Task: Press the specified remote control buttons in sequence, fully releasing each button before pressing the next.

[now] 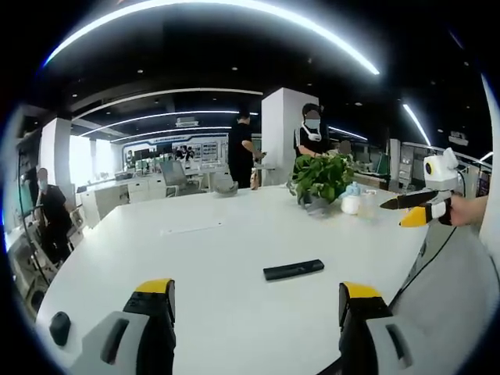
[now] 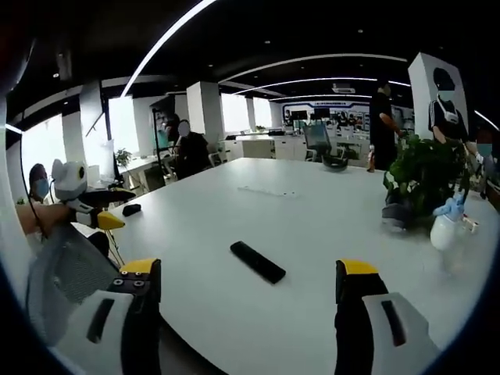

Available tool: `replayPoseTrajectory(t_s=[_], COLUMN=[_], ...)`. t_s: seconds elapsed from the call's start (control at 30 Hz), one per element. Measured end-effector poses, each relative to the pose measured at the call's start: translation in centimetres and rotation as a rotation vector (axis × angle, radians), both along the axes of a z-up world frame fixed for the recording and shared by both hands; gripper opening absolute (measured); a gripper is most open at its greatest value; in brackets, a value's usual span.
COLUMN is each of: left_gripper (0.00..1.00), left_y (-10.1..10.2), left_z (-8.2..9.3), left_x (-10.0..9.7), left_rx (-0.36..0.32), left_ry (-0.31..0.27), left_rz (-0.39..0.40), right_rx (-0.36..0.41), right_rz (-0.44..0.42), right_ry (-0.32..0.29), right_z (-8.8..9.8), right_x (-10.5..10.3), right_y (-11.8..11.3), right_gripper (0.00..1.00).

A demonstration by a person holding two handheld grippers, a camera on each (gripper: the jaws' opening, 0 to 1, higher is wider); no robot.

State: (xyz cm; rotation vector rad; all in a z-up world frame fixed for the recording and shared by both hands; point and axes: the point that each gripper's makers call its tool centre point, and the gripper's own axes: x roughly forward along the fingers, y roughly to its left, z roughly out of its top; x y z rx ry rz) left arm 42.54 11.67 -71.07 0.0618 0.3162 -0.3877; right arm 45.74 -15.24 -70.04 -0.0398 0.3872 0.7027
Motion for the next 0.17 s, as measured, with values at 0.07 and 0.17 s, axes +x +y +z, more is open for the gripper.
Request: replayPoseTrajectory(t_s=[0.07,0.17], left_gripper=[0.9,0.9], left_y=[0.05,0.08], left_z=[-0.1,-0.18], left_x=[0.02,0.06], left_rx=[0.003,0.002], left_ry=[0.002,0.004], left_rz=[0.0,0.002], right_rx=[0.001,-0.021], right_rz=[0.0,0.005], right_ry=[0.006,0.008], right_z=[-0.15,-0.56], right_x=[0.03,0.07], right_y=[-0.05,-0.15], right_gripper=[0.96,0.96])
